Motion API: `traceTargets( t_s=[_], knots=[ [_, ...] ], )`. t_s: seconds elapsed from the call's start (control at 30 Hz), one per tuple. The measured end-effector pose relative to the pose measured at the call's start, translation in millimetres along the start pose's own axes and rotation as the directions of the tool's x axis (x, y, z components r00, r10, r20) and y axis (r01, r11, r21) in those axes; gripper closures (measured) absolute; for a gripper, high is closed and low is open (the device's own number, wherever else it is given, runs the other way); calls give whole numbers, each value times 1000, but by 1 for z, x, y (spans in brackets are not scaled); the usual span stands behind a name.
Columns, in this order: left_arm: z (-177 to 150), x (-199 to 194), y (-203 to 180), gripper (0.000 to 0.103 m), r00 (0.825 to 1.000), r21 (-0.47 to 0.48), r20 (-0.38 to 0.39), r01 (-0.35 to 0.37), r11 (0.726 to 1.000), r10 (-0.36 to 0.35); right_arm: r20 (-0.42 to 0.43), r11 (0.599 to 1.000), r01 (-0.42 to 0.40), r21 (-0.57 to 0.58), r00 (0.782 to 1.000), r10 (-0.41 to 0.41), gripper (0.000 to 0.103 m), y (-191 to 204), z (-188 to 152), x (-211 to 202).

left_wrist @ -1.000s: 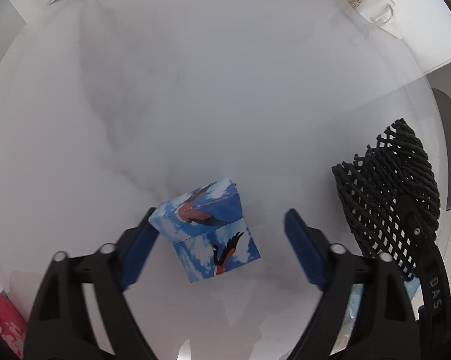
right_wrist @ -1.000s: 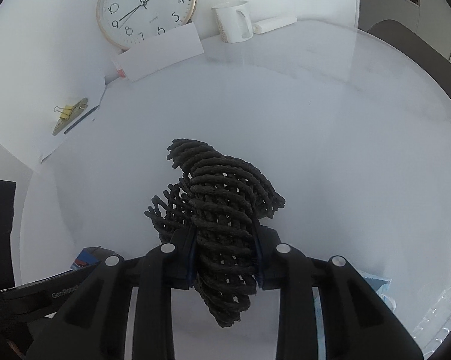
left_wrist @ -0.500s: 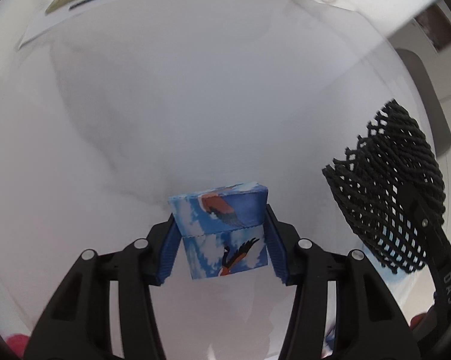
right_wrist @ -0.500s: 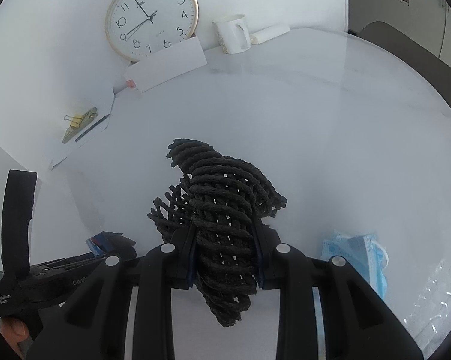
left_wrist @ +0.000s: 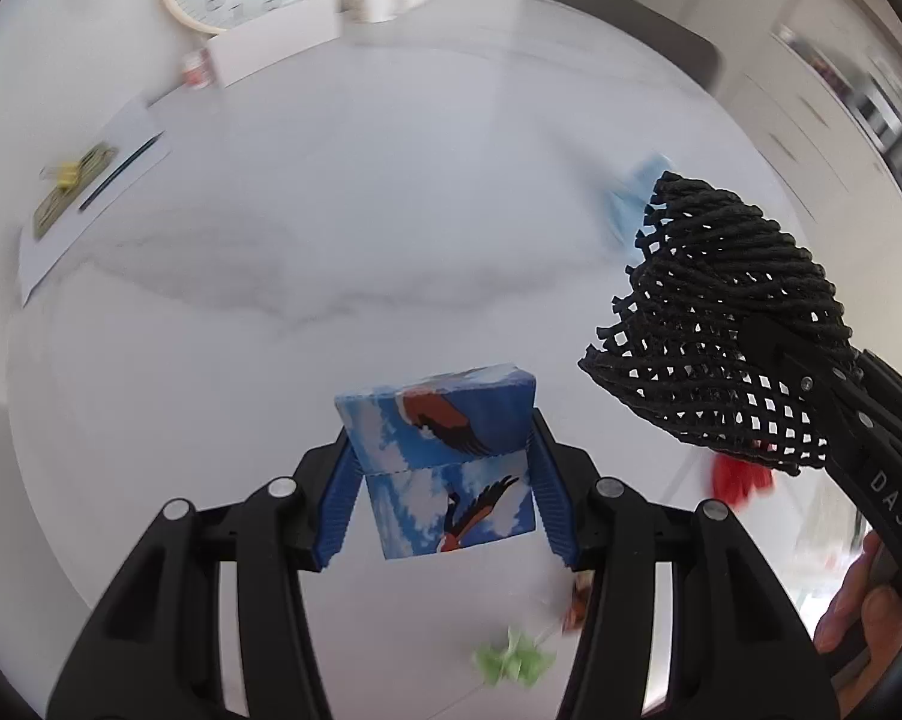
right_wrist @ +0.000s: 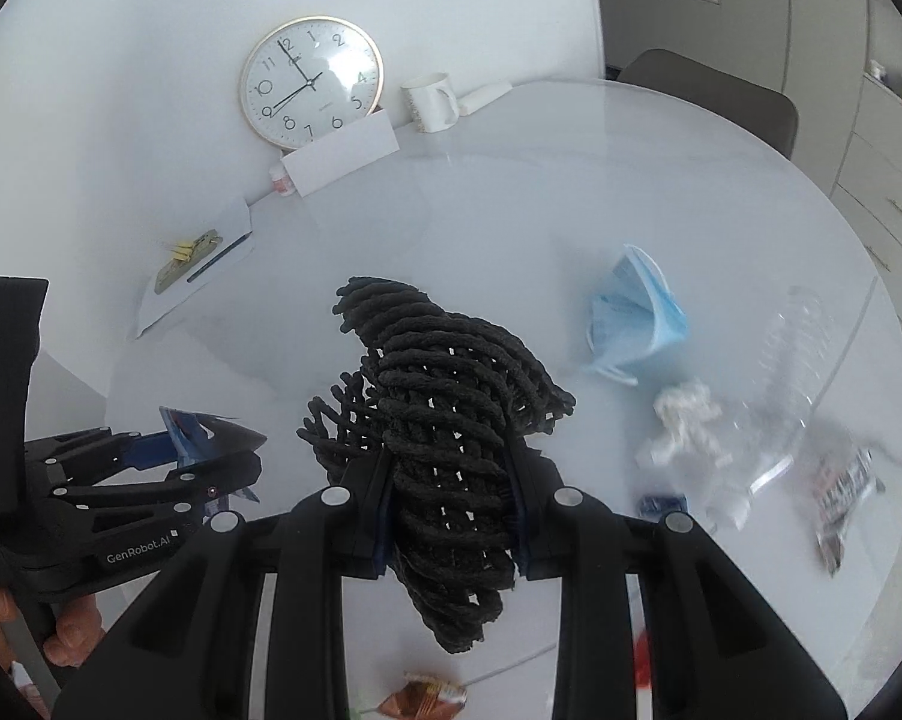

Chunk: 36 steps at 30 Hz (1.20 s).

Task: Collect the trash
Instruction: 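Carry both items to the bin and open the left tool to drop the box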

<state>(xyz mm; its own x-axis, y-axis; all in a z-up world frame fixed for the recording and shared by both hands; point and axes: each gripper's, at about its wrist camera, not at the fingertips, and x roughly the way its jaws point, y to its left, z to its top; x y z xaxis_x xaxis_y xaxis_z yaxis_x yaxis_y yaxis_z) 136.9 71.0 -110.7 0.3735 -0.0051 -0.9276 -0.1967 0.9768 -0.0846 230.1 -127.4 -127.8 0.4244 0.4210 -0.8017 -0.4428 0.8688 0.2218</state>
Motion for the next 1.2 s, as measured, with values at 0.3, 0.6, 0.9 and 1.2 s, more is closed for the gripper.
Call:
traceTargets(
  t_s=[0.3, 0.6, 0.9, 1.2],
  knots=[
    [-123, -48, -66, 53, 983, 403, -72, 186, 896, -171, 9, 932, 209, 297, 975, -222, 73, -9, -155, -115],
    [-241, -70, -178, 53, 932, 653, -254, 364, 664, -261, -81, 768, 366, 526, 920, -383, 72, -52, -306, -199],
    [-309, -32, -267, 53, 897, 656, -375, 435, 617, -234, -130, 786, 376, 490, 924, -360, 72, -109, -378, -230],
    [-345, 6, -315, 43, 909, 658, -392, 386, 647, -143, -130, 840, 320, 438, 947, -293, 72, -153, -400, -240]
  ],
)
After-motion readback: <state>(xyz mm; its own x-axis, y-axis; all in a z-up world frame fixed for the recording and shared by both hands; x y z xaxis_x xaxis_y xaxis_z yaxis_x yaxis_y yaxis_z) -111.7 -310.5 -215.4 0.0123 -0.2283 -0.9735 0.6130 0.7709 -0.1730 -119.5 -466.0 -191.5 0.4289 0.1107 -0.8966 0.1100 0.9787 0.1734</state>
